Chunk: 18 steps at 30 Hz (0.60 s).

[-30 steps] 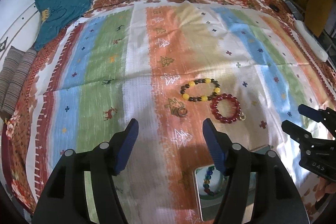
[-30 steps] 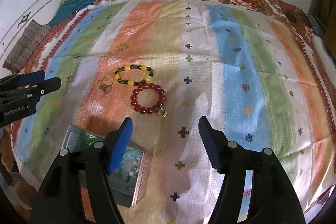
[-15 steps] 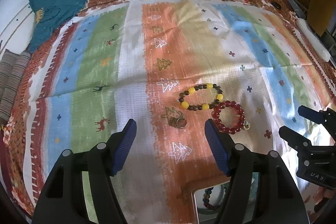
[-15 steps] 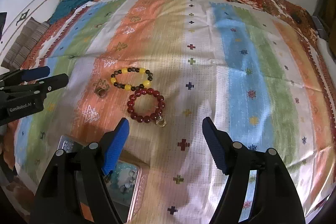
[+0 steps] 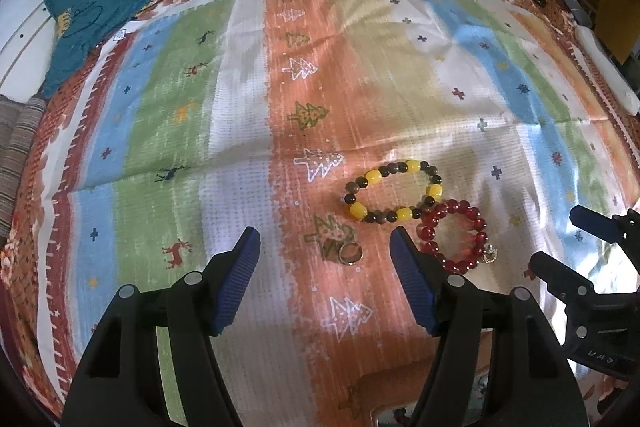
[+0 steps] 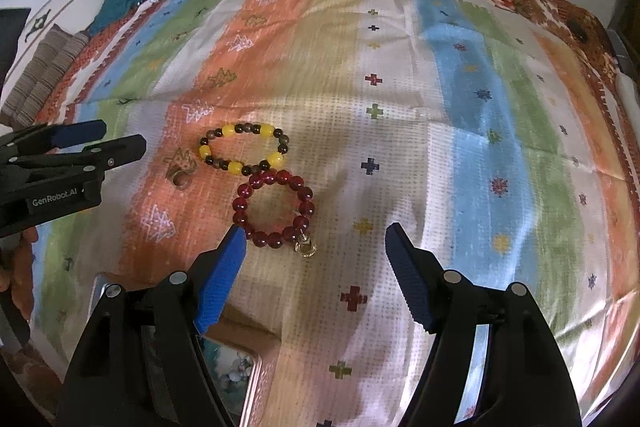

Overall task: Organize jewelry
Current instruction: 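Move both open grippers toward the yellow-black and red bead bracelets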

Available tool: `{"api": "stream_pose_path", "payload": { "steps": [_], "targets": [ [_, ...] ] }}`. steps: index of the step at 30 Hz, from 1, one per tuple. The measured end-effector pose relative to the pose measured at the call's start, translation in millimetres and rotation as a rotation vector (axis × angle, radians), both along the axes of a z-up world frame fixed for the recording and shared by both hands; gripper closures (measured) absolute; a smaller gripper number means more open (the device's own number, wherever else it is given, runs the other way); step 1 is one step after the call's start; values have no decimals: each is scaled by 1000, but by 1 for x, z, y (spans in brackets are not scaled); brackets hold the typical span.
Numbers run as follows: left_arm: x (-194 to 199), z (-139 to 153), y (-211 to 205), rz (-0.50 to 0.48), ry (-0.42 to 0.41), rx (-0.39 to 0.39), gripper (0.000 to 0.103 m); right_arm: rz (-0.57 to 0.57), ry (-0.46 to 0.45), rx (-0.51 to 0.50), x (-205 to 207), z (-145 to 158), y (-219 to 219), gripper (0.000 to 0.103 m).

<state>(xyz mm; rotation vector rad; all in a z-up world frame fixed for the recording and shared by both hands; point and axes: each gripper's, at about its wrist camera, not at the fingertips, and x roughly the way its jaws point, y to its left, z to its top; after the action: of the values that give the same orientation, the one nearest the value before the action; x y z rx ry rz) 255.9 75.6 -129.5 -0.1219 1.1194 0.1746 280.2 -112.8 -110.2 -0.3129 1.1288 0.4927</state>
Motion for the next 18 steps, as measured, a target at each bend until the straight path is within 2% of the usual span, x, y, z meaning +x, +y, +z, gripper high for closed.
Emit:
{"api": "stream_pose_path", "payload": {
  "steps": [7,18],
  "targets": [
    [14,-13,2,-12,25,-1,36,-12,50,11,15,-15,0,31],
    [41,-31,3,-30,55,-2,36,-1,64,-39,28,-36,6,31]
  ]
}}
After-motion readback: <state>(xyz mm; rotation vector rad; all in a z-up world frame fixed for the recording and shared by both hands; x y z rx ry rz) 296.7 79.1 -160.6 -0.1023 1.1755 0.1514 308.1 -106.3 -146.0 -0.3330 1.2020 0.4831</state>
